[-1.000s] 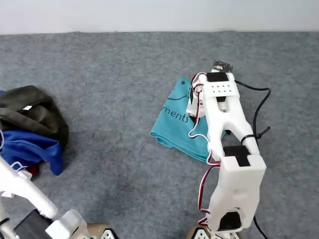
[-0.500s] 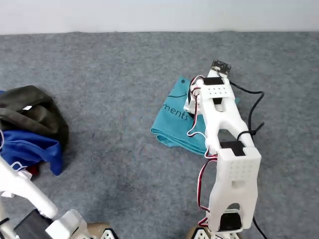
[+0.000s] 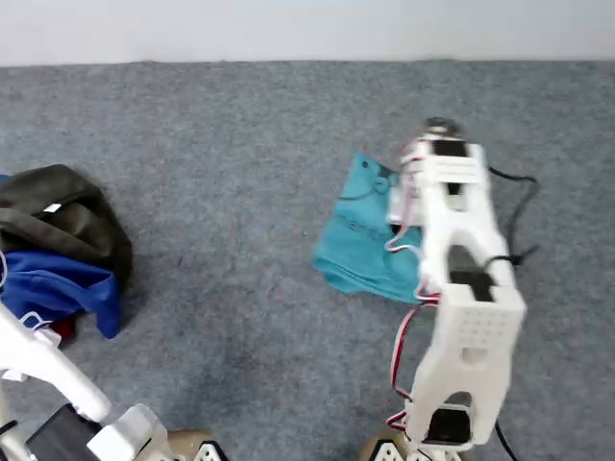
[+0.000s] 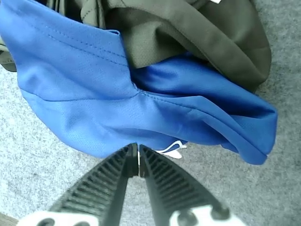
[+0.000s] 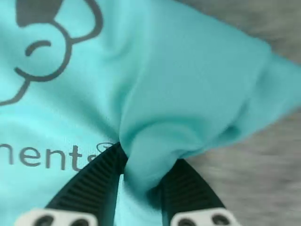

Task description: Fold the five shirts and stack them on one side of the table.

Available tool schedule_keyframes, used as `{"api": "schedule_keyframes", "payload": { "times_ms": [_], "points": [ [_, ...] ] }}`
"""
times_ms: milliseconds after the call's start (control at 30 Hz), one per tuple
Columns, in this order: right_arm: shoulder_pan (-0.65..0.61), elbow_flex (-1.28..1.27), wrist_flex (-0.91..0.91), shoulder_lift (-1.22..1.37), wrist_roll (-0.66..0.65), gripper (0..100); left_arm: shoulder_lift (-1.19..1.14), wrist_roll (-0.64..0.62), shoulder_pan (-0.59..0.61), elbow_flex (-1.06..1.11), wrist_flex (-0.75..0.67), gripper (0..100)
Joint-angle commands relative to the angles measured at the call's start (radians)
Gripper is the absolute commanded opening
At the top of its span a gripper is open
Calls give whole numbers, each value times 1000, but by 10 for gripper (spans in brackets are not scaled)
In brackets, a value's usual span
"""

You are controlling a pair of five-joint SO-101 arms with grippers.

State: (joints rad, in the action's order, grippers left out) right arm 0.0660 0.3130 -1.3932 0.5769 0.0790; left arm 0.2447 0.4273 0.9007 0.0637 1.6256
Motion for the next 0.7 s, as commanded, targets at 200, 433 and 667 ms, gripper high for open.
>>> {"api": "schedule_keyframes", "payload": {
  "times_ms": [200, 433, 667],
  "points": [
    [417, 17, 7, -134, -646, 9, 5, -2, -5, -5, -23, 14],
    [644, 15, 228, -108, -813, 9, 5, -2, -5, -5, -23, 14],
    [696, 17, 262, -31, -847, 18, 5, -2, -6, -5, -23, 14]
  ]
}}
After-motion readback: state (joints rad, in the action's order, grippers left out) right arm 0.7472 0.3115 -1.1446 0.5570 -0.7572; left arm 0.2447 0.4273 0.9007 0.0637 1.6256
